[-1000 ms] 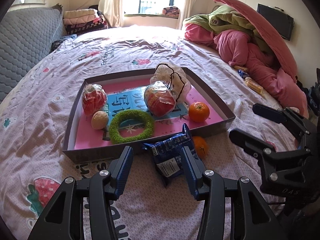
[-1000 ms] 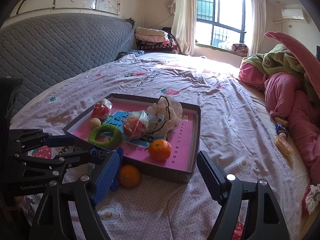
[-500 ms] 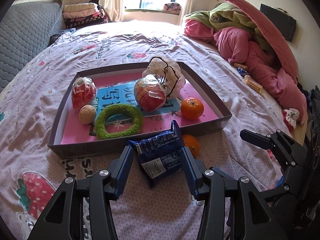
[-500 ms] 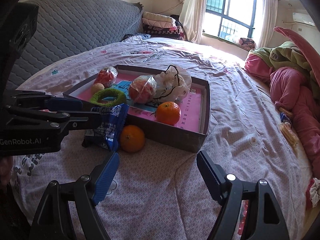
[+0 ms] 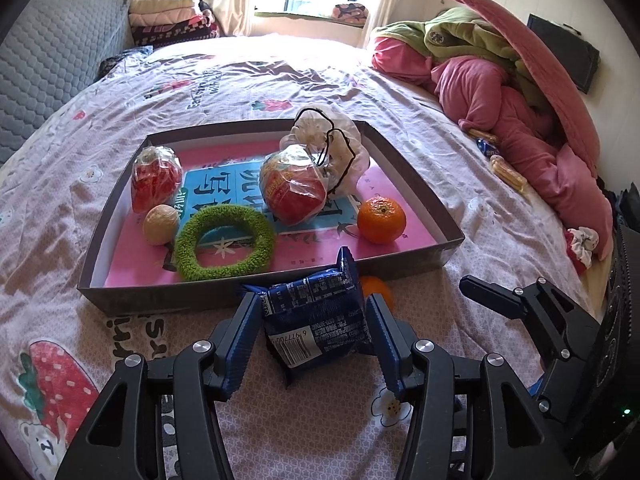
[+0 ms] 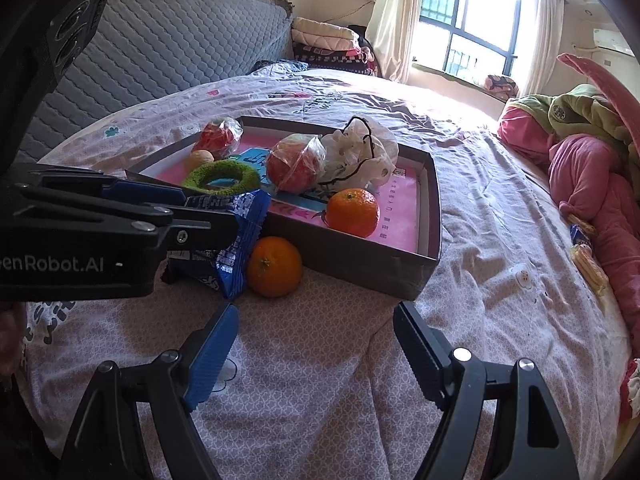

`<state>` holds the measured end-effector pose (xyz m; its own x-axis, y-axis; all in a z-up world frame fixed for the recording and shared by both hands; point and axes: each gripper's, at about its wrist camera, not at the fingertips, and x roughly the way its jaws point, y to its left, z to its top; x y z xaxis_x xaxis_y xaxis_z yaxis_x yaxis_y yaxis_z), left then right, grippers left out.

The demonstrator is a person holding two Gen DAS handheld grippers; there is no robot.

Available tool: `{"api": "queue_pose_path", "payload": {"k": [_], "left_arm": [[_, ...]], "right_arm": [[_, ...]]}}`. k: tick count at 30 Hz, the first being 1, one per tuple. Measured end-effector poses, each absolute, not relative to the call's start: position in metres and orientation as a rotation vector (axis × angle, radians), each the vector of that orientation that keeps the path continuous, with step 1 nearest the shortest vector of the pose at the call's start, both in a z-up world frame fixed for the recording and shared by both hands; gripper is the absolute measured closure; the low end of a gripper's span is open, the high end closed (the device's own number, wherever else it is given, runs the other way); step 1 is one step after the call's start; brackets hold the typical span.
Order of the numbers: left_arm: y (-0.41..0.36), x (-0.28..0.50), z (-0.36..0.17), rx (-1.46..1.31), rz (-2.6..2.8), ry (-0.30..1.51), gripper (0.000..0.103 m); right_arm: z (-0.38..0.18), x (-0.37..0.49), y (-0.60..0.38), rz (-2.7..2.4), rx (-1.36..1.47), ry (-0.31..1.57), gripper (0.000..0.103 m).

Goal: Organize objects
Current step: 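Close the left gripper on the blue snack bag while the right gripper approaches the orange, then close the right gripper on the orange beside the box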

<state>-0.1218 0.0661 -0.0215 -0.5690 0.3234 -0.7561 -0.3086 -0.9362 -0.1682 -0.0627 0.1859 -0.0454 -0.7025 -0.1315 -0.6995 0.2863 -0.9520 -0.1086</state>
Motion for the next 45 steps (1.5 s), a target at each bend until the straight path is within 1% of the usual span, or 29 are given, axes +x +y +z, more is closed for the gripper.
{"api": "queue_pose_path", "payload": {"k": [6, 9, 21, 27, 29, 33, 45], "left_arm": [[0.065, -0.124, -0.021, -1.219, 2.499, -0.051, 0.047], [0.067, -0.126, -0.023, -1.231, 2.496, -0.047, 0.045], [0.068, -0.133, -0.033, -1.271, 2.494, -0.064, 0.043], [0.066, -0.137, -0.037, -1.303, 2.488, -0.092, 0.038], [0.063, -0.138, -0.040, -1.333, 2.495, -0.096, 0.035], [0.053, -0.142, -0.042, -1.366, 2.482, -0.163, 0.033], [0.050, -0.149, -0.054, -1.385, 2.454, -0.193, 0.033]], "right_arm": [[-0.051, -0.069, 0.185, -2.690, 1.106, 0.328, 0.024], [-0.054, -0.071, 0.184, -2.689, 1.113, 0.335, 0.024], [-0.055, -0.078, 0.183, -2.681, 1.116, 0.312, 0.024], [-0.056, -0.084, 0.178, -2.677, 1.116, 0.339, 0.024], [-0.057, -0.086, 0.174, -2.672, 1.118, 0.350, 0.024], [-0.059, -0.090, 0.169, -2.667, 1.119, 0.367, 0.024], [-0.061, -0.101, 0.161, -2.673, 1.138, 0.365, 0.026]]}}
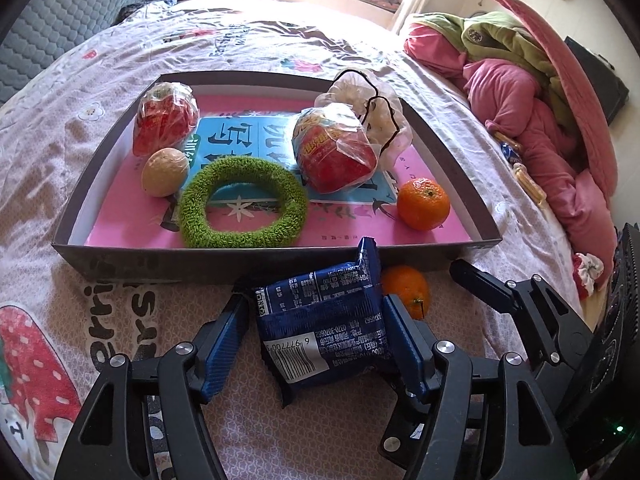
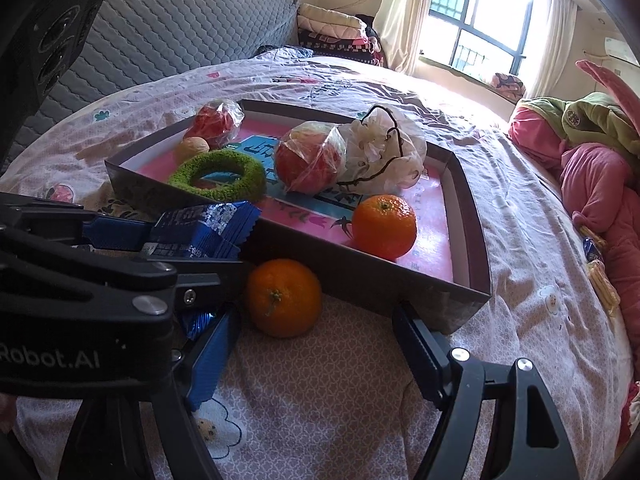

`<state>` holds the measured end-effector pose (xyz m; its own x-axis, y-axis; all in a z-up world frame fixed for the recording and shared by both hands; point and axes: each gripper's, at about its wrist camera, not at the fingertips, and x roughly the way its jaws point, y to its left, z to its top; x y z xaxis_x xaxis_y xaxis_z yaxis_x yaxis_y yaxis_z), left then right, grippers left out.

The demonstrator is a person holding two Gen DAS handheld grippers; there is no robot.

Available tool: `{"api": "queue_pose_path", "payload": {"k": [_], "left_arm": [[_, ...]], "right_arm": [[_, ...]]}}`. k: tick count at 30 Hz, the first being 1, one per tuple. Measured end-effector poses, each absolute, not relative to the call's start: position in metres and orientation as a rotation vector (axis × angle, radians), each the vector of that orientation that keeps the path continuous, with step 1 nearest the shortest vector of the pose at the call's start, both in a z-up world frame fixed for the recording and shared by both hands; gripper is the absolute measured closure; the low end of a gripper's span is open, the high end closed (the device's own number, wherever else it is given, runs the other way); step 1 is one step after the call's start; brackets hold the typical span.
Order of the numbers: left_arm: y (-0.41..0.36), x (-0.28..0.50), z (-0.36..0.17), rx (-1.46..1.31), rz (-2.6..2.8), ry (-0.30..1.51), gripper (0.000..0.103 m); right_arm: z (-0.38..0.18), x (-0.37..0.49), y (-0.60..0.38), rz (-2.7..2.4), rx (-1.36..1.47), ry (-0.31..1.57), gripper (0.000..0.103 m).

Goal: Organize objects
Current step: 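Close the right gripper on the orange beside the box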

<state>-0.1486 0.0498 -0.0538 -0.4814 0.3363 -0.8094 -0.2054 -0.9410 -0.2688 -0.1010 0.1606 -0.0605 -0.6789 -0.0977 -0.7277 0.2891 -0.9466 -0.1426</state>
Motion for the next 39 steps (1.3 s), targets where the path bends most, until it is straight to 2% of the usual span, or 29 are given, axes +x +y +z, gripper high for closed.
{"api": "queue_pose_path", "payload": {"k": [3, 5, 8, 10, 24, 39], "left_arm": [[0.050, -0.149, -0.056, -1.385, 2.450, -0.200, 0.035], [0.049, -0.149, -0.056, -1.387, 2.445, -0.205, 0.037], [0.048, -0.149, -0.056, -1.385, 2.436, -0.212, 0.040], [0.046, -0.150, -0.055, -1.384, 2.424, -0.226, 0.043], [0.043, -0.147, -0.049, -1.373, 2.414, -0.227, 0.046], [0.035, -0.137, -0.020, -1.267, 2.475, -0.209, 0.046]], "right_arm": [[-0.060, -0.101, 0.160, -2.687, 1.140, 0.346, 0.032], [-0.061, -0.100, 0.158, -2.661, 1.126, 0.335, 0.050], [-0.061, -0.096, 0.149, -2.651, 1.098, 0.390, 0.061], [-0.060, -0.095, 0.149, -2.644, 1.093, 0.384, 0.064], [-0.053, -0.095, 0.164, -2.638, 1.085, 0.219, 0.066], [-0.032, -0.086, 0.174, -2.682, 1.003, 0.154, 0.066]]}}
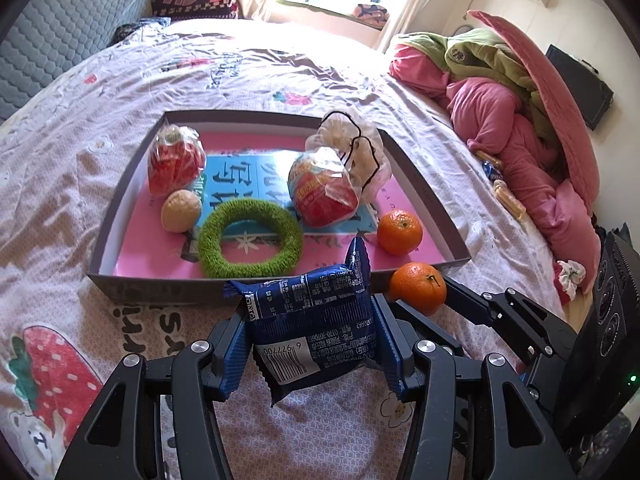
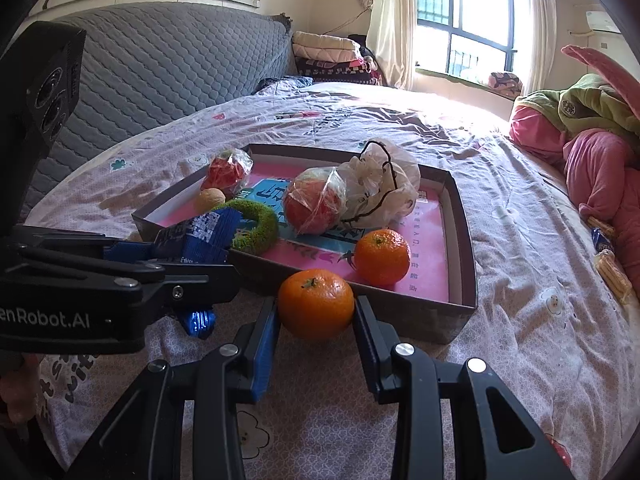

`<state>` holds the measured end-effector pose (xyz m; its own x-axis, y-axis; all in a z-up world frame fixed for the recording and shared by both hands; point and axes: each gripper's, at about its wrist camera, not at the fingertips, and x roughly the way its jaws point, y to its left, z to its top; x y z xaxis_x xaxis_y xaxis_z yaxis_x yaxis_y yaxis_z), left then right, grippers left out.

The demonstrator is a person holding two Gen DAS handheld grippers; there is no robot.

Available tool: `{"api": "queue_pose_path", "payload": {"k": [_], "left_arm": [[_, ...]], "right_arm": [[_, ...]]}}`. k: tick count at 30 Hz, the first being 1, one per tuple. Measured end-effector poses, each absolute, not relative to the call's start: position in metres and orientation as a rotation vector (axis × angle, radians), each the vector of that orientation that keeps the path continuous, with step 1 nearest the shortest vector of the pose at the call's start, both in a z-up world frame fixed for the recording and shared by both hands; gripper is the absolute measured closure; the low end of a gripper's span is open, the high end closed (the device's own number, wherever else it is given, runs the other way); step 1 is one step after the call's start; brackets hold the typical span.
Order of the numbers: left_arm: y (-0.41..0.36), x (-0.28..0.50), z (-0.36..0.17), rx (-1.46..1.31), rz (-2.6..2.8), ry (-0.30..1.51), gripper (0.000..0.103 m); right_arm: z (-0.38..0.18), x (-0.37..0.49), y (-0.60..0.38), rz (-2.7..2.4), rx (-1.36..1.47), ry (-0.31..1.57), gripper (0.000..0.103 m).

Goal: Organize objects
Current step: 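Close the right gripper on the orange beside the box, then lift the blue snack bag with the left gripper while the right gripper lifts the orange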

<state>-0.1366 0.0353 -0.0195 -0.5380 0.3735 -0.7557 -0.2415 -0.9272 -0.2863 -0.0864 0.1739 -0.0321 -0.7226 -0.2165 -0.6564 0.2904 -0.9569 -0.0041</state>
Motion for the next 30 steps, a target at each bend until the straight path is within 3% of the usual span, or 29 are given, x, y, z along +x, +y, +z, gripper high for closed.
{"api": "queue_pose_path", "payload": {"k": [30], "left_arm": [[0.016, -0.143, 0.023, -1.117, 2.616, -0.130, 0.046]], "right_arm": [[0.039, -0.100, 0.179, -2.785, 0.768, 0.143, 0.066]]}}
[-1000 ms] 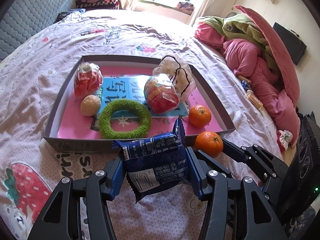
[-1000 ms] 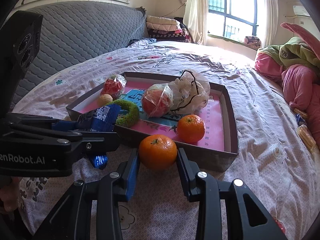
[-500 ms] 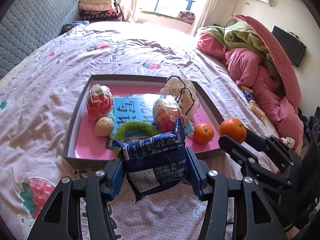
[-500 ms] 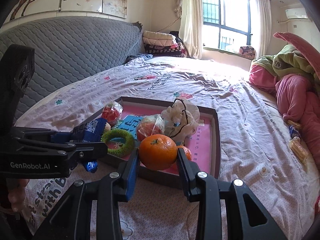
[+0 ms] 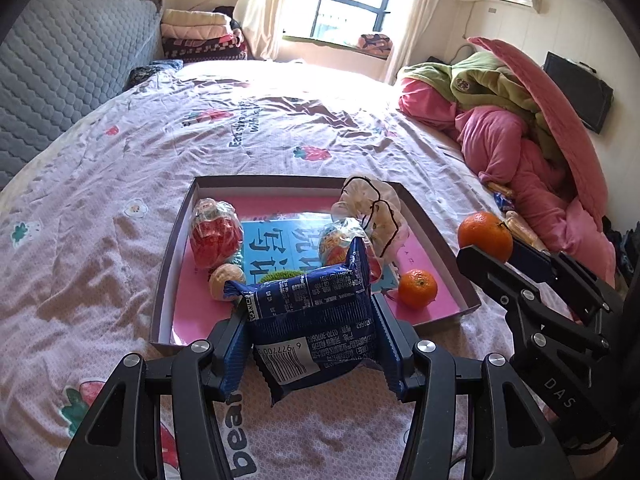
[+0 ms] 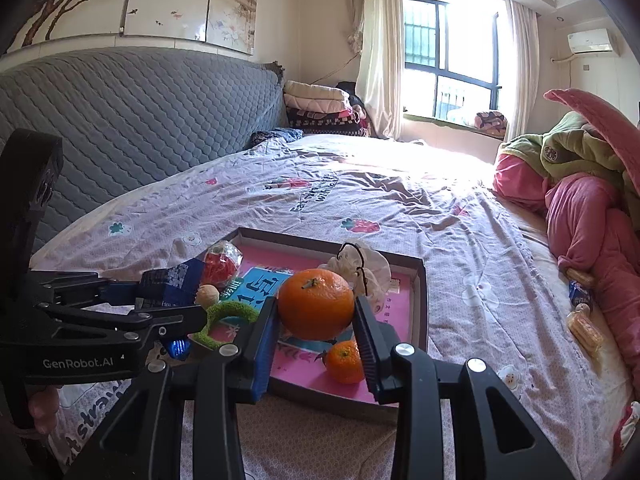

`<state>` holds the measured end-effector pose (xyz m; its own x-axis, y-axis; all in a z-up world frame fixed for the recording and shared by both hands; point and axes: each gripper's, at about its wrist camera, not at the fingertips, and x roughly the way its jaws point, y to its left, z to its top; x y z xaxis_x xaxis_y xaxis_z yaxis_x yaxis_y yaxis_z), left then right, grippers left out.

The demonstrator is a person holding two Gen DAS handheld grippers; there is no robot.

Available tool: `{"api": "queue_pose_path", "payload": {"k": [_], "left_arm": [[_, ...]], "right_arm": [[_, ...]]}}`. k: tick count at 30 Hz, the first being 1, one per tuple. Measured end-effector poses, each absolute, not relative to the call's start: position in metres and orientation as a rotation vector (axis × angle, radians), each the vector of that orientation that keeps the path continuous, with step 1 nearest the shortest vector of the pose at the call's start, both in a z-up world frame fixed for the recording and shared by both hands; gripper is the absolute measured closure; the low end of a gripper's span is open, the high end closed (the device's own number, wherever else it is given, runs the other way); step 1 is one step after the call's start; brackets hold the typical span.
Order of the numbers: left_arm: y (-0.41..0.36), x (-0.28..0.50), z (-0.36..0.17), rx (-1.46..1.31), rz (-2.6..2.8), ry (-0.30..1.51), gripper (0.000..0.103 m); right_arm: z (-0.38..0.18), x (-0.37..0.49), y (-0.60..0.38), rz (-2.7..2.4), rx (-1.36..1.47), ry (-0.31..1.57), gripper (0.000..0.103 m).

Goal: Organize objects
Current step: 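Lift the blue snack bag with the left gripper while the right gripper lifts the orange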

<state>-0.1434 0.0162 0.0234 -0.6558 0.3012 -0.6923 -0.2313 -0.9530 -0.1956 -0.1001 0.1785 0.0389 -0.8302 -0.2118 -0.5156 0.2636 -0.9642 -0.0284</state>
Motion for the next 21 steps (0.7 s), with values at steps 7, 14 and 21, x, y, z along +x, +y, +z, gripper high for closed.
{"api": "queue_pose_path", "payload": {"k": [7, 14, 21], "left_arm": [[0.012, -0.148, 0.026, -1.099, 2.631, -0.129, 0.046], [0.002, -0.165, 0.027, -1.076, 2.672, -0.114, 0.046], [-0.022, -0.187, 0.018, -1.116, 2.732, -0.127, 0.046]], "right_arm": [[0.046, -0.110, 0.178, -2.794, 0.744, 0.145, 0.066], [0.049, -0.124, 0.175, -2.798, 0.747, 0.155, 0.066], [0.042, -0.139, 0.171, -2.780, 0.775, 0.159, 0.066]]}}
